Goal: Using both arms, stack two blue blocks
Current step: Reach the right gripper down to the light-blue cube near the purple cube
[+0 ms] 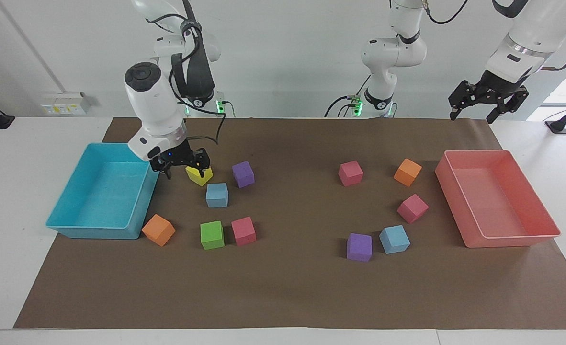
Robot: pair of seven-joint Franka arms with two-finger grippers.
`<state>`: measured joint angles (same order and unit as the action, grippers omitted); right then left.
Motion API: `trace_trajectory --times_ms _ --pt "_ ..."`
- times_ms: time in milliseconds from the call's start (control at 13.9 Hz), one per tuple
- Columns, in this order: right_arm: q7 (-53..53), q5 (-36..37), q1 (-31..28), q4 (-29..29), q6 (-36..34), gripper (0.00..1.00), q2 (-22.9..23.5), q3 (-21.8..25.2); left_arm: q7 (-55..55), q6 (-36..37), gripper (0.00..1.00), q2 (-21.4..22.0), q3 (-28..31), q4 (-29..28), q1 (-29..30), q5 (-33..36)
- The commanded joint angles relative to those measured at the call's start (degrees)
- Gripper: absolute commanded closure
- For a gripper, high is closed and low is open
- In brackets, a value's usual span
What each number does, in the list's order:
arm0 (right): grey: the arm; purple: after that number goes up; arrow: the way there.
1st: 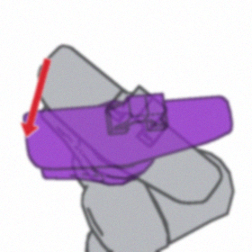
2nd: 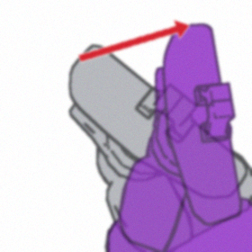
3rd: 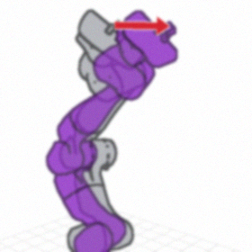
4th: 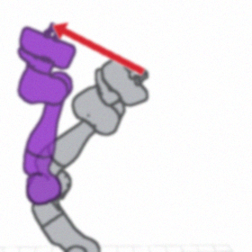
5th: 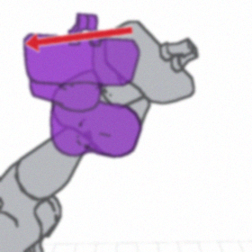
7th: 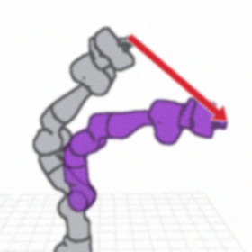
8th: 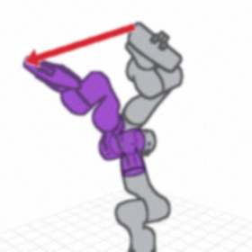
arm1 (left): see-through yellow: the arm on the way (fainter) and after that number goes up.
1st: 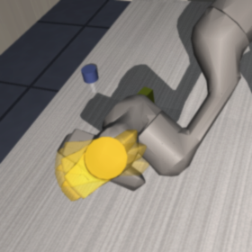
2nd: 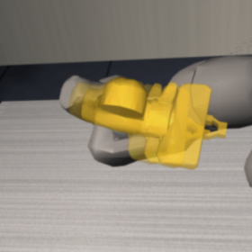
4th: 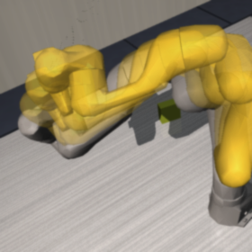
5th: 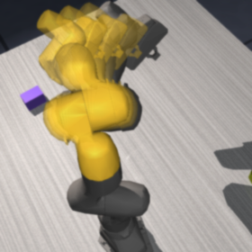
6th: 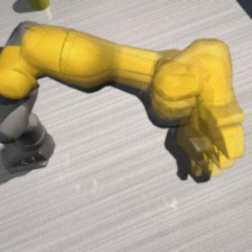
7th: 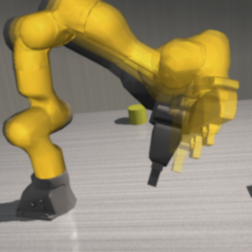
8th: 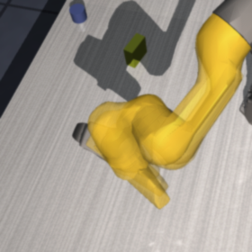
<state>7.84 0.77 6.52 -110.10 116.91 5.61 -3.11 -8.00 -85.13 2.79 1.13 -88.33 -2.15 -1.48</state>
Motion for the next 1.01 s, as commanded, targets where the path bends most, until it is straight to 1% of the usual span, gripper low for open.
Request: trace_trajectory --times_ms 0,72,360,719,935 --pt "3.49 -0.86 1.65 -4.40 6.02 0.00 0.10 -0.06 0.00 0.49 0.00 0.37 -0.25 0.18 0.48 -0.36" --pt "3.76 -0.86 2.43 -5.37 7.87 0.00 0.80 -0.06 0.00 0.49 0.00 0.37 -0.17 0.18 0.48 -0.36" --pt "3.85 -0.86 3.32 -6.52 11.22 0.00 3.53 -0.06 0.18 0.40 0.00 0.37 -0.25 0.18 0.13 -0.36" --pt "3.06 -0.86 4.20 -10.30 16.40 0.00 5.47 -0.06 0.18 0.23 0.00 0.37 -0.25 0.18 -0.23 -0.36" --pt "2.71 -0.86 4.55 -10.83 18.70 0.00 7.13 -0.14 0.01 -0.47 0.00 0.20 -0.25 0.26 -0.32 -0.36"
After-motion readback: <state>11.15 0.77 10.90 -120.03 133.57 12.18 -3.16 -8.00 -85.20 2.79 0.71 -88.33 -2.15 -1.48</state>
